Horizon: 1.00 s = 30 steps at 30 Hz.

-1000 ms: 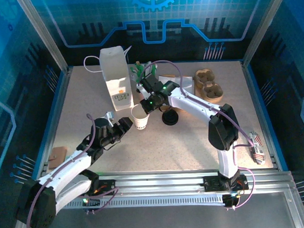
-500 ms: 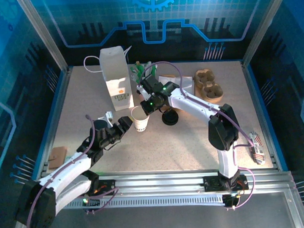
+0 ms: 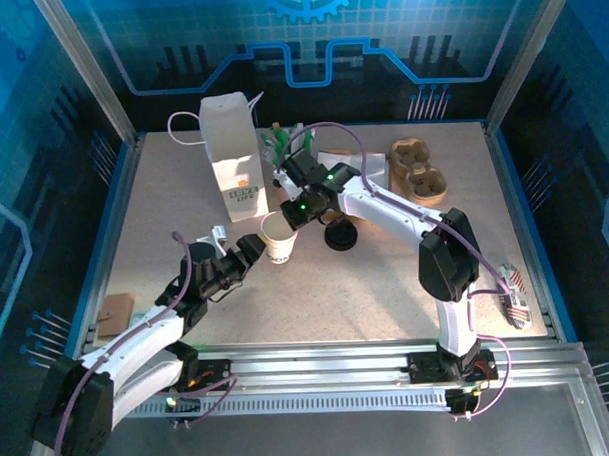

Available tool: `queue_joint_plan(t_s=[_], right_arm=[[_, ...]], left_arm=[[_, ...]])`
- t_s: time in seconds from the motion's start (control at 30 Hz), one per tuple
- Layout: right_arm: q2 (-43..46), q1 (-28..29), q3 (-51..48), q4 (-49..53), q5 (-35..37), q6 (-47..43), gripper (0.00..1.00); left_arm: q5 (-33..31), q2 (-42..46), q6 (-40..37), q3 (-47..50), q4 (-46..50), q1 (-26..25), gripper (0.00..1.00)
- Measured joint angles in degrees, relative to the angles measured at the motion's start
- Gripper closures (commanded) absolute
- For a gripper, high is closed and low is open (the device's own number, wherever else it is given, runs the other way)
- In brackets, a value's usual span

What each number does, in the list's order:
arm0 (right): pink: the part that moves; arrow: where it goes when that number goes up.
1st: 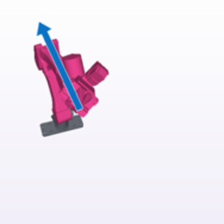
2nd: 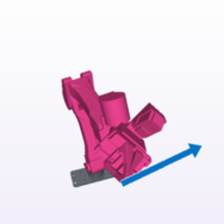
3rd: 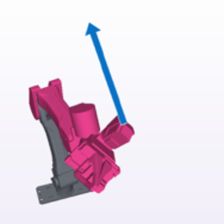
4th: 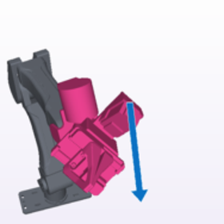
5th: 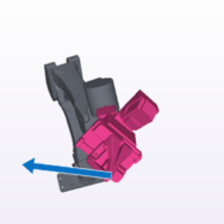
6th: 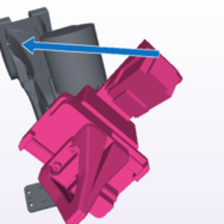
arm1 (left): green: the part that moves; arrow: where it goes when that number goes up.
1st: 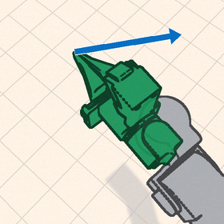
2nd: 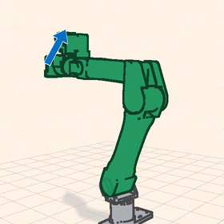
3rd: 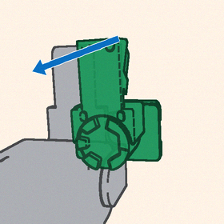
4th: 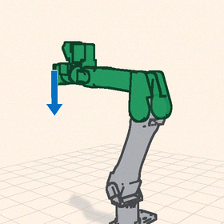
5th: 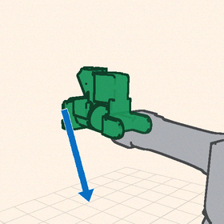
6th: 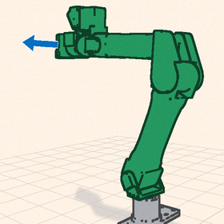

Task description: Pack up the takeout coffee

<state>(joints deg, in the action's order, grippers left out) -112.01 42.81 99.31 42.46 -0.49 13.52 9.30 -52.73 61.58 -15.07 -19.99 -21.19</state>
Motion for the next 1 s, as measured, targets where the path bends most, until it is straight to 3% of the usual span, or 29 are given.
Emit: queue_joint_plan(t_s=[1.0], right_arm=[[0.7, 0.4, -0.6, -0.1, -1.9, 0.6, 1.0]], left_arm=[[-0.1, 3.9, 0.0, 4.3, -3.3, 0.0, 0.22]])
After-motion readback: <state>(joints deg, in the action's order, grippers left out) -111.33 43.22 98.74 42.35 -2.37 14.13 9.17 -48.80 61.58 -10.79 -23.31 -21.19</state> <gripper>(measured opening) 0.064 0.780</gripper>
